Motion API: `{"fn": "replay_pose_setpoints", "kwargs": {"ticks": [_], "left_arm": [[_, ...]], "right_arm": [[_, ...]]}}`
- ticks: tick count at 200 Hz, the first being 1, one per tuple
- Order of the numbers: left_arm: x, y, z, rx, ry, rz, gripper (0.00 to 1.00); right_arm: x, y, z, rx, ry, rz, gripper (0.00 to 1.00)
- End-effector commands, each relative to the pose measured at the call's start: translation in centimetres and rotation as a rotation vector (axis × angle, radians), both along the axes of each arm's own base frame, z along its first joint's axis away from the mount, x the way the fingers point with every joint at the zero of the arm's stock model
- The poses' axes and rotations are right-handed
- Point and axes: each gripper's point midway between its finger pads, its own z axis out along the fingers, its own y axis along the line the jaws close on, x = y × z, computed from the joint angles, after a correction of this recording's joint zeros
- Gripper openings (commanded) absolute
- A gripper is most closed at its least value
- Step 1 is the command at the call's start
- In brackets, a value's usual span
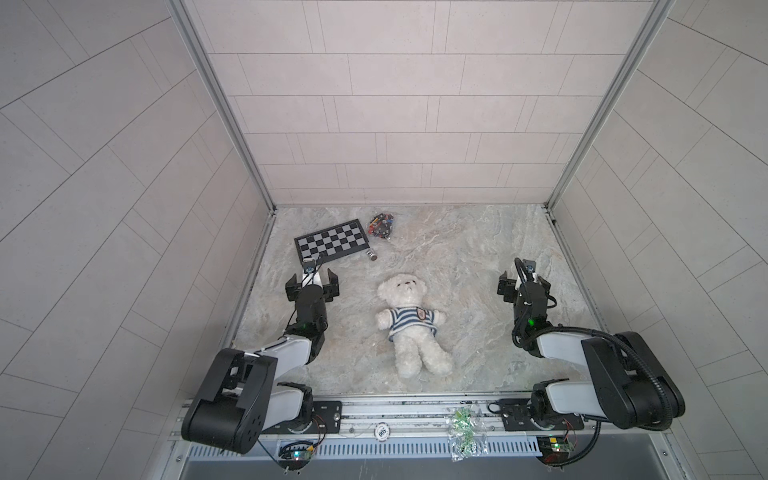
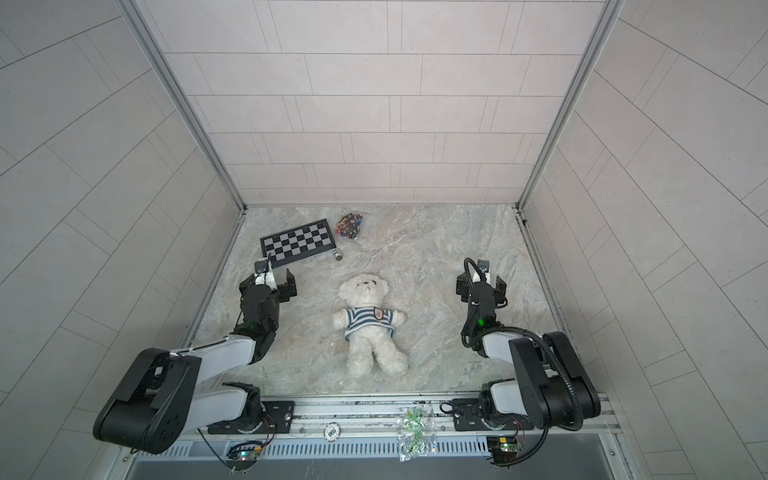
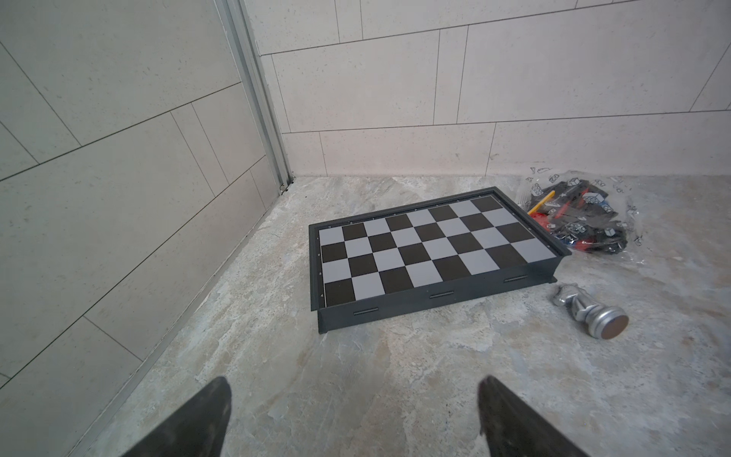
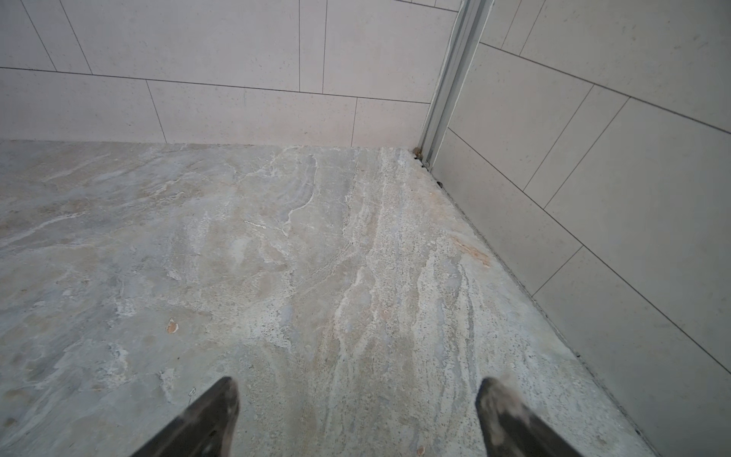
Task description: Dress the teddy bear
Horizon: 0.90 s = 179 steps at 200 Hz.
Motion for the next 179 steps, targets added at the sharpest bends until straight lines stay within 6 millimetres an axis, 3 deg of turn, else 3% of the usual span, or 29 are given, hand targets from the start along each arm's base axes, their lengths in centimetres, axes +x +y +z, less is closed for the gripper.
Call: {"fn": "replay_pose_setpoints", "kwargs": {"ticks": [1, 123, 179], "left_arm": [[0.9, 0.0, 1.6, -0.011, -0.083, -0.008, 1.0], [2.1, -0.2, -0.5, -0.009, -0.047, -0.029, 1.0], [2.6, 1.4, -0.6, -0.022, -0.023, 0.074, 1.0]], "right_arm": [[0.8, -0.5, 0.9, -0.023, -0.043, -0.027, 0.97], [2.1, -0.9, -1.2, -0.016, -0.02, -0.039, 1.0], [2.8, -1.2, -1.7, -0.028, 0.021, -0.073, 1.0]]}}
